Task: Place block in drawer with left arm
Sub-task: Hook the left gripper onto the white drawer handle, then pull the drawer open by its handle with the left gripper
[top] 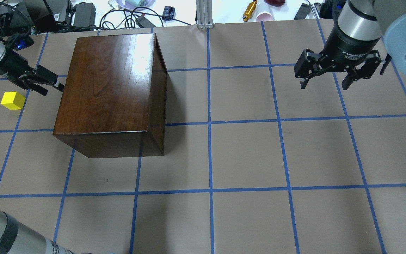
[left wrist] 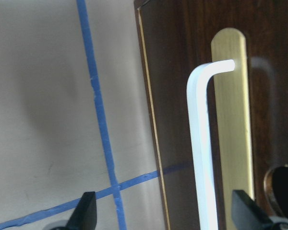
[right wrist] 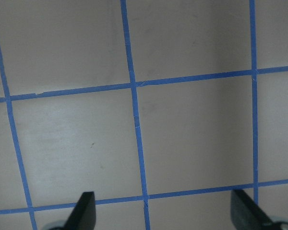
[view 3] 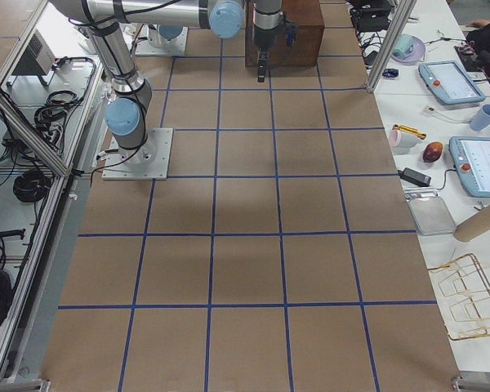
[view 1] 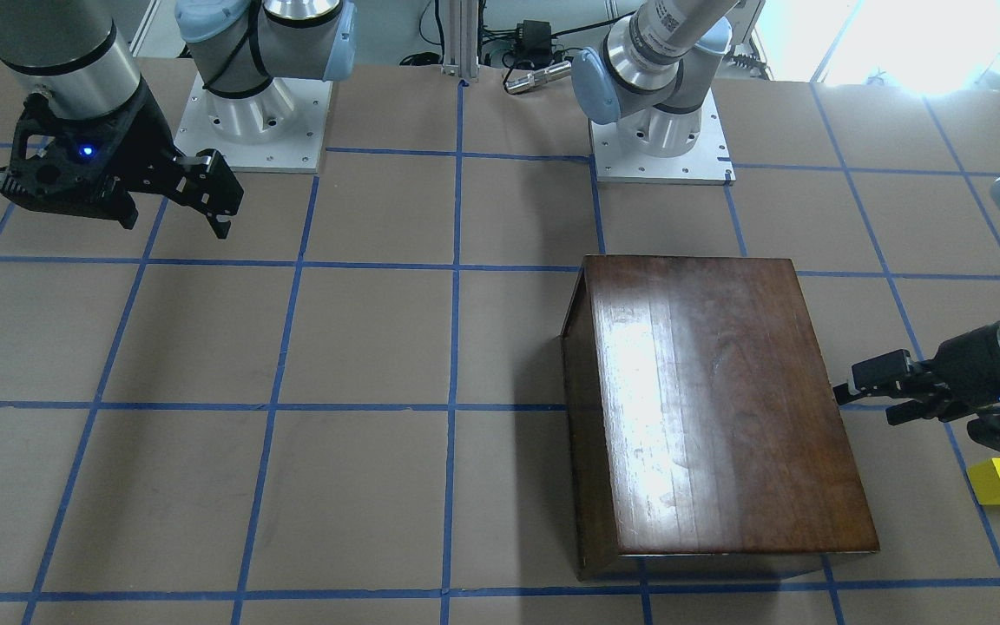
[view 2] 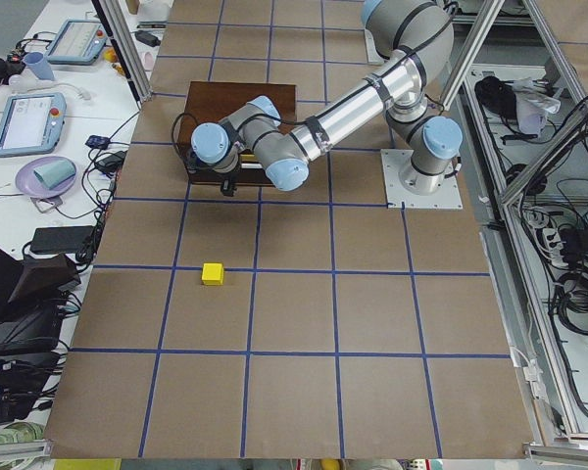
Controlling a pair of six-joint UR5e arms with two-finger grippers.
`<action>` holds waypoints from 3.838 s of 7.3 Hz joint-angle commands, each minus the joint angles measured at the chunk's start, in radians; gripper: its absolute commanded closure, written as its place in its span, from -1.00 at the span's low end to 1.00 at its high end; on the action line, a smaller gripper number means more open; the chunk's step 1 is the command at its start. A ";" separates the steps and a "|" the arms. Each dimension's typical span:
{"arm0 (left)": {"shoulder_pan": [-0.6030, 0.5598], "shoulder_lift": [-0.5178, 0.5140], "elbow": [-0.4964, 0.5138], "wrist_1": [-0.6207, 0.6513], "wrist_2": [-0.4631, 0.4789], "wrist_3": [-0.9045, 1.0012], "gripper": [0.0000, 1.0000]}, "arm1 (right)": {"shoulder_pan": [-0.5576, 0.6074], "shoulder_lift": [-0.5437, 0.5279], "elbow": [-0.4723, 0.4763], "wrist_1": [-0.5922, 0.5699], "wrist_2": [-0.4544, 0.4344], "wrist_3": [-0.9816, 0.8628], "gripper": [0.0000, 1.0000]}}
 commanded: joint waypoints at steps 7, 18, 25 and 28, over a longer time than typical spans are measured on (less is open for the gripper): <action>-0.022 -0.026 -0.003 0.011 0.018 -0.095 -0.95 | 0.000 0.000 0.000 0.000 0.001 0.000 -1.00; -0.008 -0.026 -0.012 0.092 0.079 -0.075 -0.78 | 0.000 0.000 0.000 0.000 0.001 0.000 -1.00; 0.063 -0.026 -0.006 0.092 0.125 -0.048 -0.79 | 0.000 0.000 0.000 0.000 0.001 0.000 -1.00; 0.081 -0.028 0.016 0.092 0.183 -0.026 -0.79 | 0.000 0.000 0.000 0.000 -0.001 0.000 -1.00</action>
